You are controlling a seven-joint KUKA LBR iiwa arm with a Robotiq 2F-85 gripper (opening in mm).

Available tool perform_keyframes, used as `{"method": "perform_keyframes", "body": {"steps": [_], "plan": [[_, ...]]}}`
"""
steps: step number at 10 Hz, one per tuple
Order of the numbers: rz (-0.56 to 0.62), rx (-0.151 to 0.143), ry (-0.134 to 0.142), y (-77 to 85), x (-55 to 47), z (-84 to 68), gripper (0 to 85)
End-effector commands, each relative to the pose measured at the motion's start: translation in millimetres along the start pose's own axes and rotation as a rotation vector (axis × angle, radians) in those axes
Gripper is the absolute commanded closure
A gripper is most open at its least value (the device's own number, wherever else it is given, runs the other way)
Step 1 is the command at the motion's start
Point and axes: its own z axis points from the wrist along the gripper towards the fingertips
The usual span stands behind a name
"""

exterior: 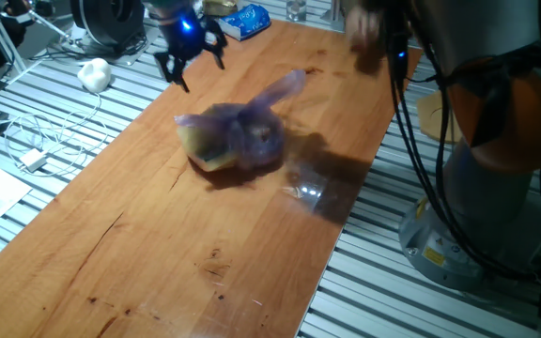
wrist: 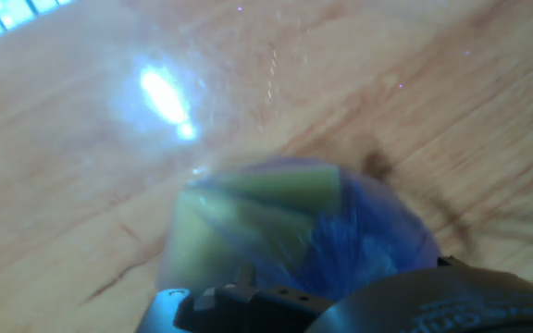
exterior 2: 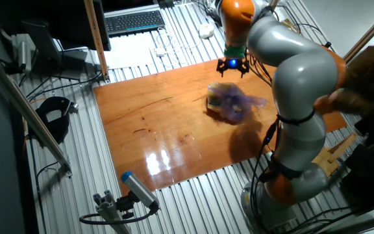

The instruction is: Pick up a bag of things

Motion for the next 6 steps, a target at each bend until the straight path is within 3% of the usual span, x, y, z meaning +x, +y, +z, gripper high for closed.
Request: {"method": "perform_keyframes", "body": {"steps": [1, 6], "plan": [[0.0, -0.002, -0.002, -1.2, 3.6, 2.8, 0.0], [0.016, -0.021, -0.021, 1.4, 15.2, 24.6, 0.0]]}}
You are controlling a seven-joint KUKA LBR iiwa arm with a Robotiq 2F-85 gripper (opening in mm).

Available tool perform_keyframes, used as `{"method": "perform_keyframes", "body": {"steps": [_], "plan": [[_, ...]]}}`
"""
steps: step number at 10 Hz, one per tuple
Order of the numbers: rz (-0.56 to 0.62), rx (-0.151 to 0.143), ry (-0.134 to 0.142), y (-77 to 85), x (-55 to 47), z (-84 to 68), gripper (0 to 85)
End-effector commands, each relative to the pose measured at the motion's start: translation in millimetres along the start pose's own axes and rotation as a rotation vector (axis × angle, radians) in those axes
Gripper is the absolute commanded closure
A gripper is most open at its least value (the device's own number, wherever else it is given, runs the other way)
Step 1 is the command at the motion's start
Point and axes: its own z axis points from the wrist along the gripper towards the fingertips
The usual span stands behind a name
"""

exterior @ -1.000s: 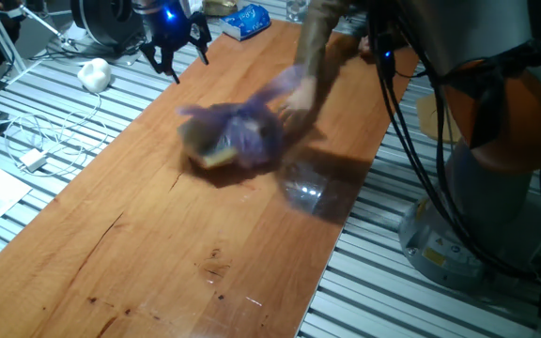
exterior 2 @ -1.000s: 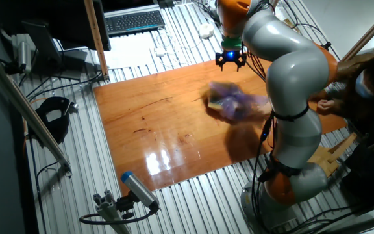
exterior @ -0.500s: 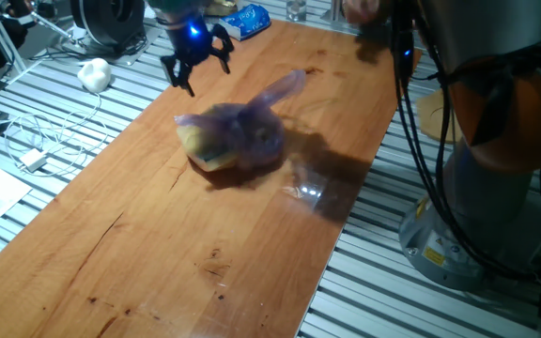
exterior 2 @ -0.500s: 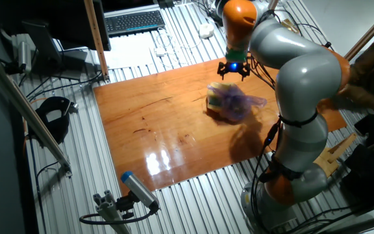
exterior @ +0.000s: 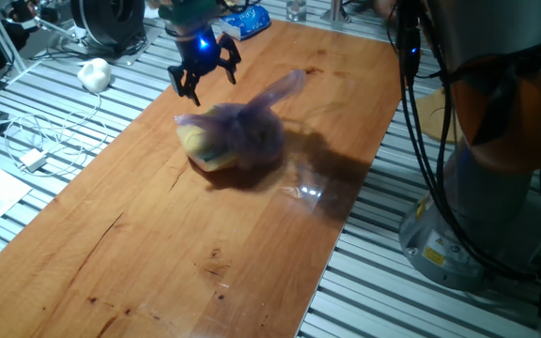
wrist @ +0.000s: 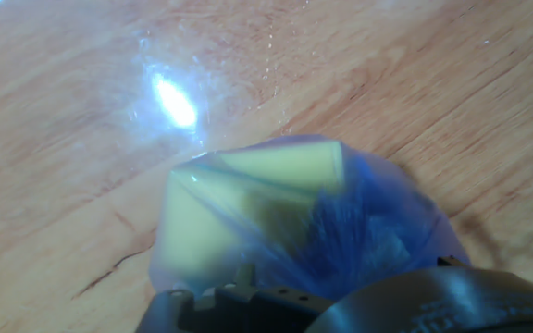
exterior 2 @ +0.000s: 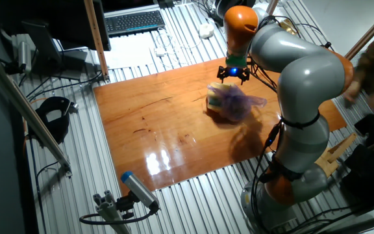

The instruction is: Pick up a bag of things

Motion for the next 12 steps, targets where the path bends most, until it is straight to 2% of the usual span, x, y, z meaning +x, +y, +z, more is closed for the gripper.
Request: {"method": "perform_keyframes", "body": {"steps": [1, 3, 6, 11, 12], "plan": [[0.0, -0.003, -0.005, 0.2, 3.1, 5.4, 0.0], [0.005, -0.018, -0.014, 0.6, 6.7, 15.7, 0.0], [0.001, -0.032, -0.011, -0.6, 5.7, 26.4, 0.0], [0.009, -0.049, -0.027, 0.6, 8.7, 38.5, 0.0], [0.014, -0.055, -0.041, 1.2, 10.8, 43.2, 0.0]]}}
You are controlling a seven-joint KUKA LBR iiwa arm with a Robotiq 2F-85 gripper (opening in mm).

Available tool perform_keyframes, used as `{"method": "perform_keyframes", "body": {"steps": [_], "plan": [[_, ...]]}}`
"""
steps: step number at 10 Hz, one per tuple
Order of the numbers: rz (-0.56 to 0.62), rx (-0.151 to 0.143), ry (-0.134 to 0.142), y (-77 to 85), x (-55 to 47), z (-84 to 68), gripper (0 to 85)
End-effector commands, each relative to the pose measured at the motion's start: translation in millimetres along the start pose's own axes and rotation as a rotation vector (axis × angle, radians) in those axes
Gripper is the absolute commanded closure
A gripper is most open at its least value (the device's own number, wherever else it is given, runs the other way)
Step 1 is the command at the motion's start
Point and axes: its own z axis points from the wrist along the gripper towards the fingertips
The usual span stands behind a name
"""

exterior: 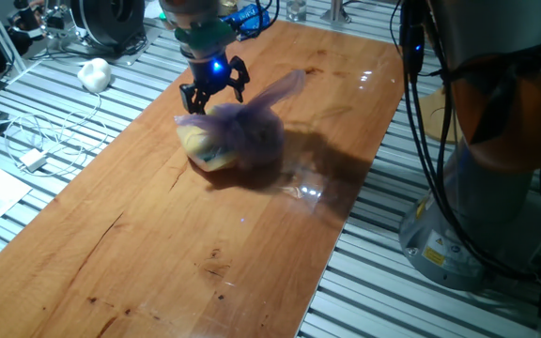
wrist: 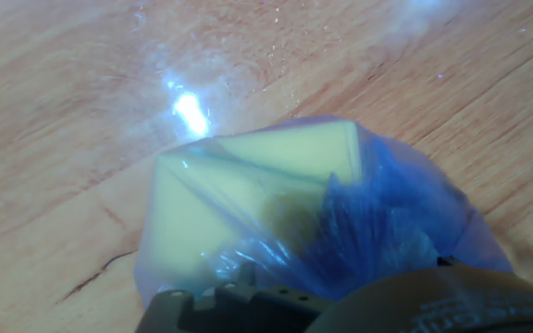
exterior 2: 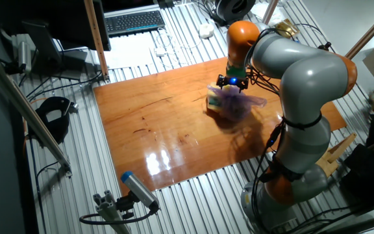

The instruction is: Pick up a bag of things

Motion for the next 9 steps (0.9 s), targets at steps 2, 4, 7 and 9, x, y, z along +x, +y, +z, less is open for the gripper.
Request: {"method": "perform_keyframes", "body": {"steps": [2, 4, 7, 9], "plan": [[0.004, -0.005, -0.017, 0.1, 2.1, 5.0, 0.0], [-0.004, -0.012, -0.02, 0.0, 2.2, 5.9, 17.0], [-0.027, -0.018, -0.034, -0.8, 2.7, 11.7, 34.0], [-0.088, -0.027, -0.045, -1.1, 2.5, 12.6, 68.0]]}}
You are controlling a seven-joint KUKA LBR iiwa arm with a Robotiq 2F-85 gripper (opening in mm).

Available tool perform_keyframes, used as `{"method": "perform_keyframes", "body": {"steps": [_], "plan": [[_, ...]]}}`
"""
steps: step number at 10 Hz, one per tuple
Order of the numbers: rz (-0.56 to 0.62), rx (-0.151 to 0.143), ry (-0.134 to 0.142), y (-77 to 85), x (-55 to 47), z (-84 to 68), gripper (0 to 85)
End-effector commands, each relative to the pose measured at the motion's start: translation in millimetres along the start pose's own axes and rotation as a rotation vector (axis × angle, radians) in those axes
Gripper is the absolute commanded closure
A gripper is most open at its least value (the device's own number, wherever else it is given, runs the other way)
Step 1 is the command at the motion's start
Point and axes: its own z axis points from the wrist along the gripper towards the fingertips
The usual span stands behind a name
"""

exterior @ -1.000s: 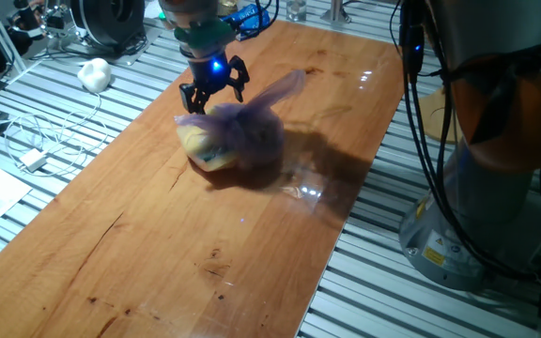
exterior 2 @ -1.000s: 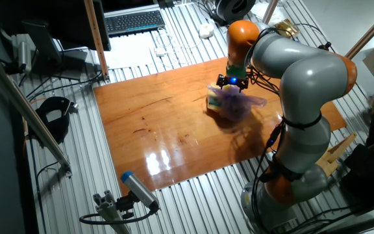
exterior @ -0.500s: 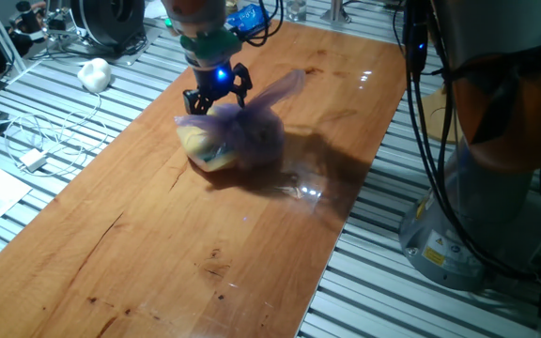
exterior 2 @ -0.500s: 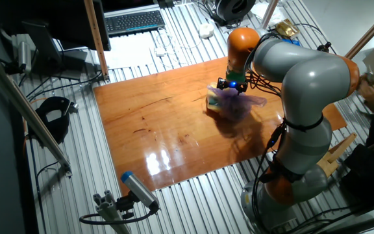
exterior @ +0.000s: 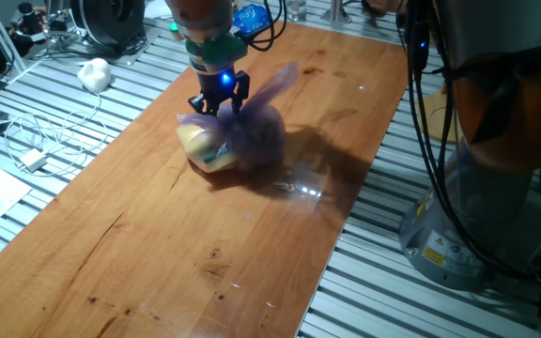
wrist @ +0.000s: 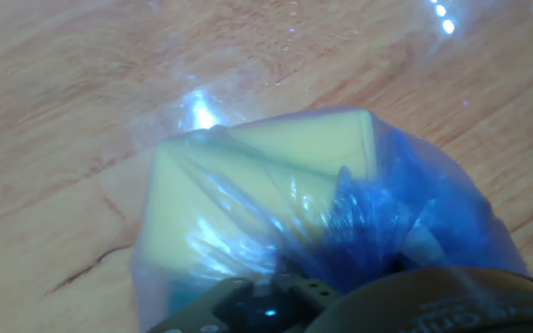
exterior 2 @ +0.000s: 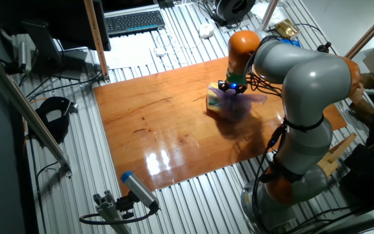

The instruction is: Pick up a bag of things

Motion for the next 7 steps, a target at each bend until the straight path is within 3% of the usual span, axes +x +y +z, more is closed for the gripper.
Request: {"method": "perform_keyframes", "body": {"steps": [1, 7], "plan": [[-0.03, -0.02, 0.003, -0.2, -0.3, -0.7, 85.0], [-0.09, -0.038, 0.036, 0.2, -8.5, -25.9, 85.0]]}}
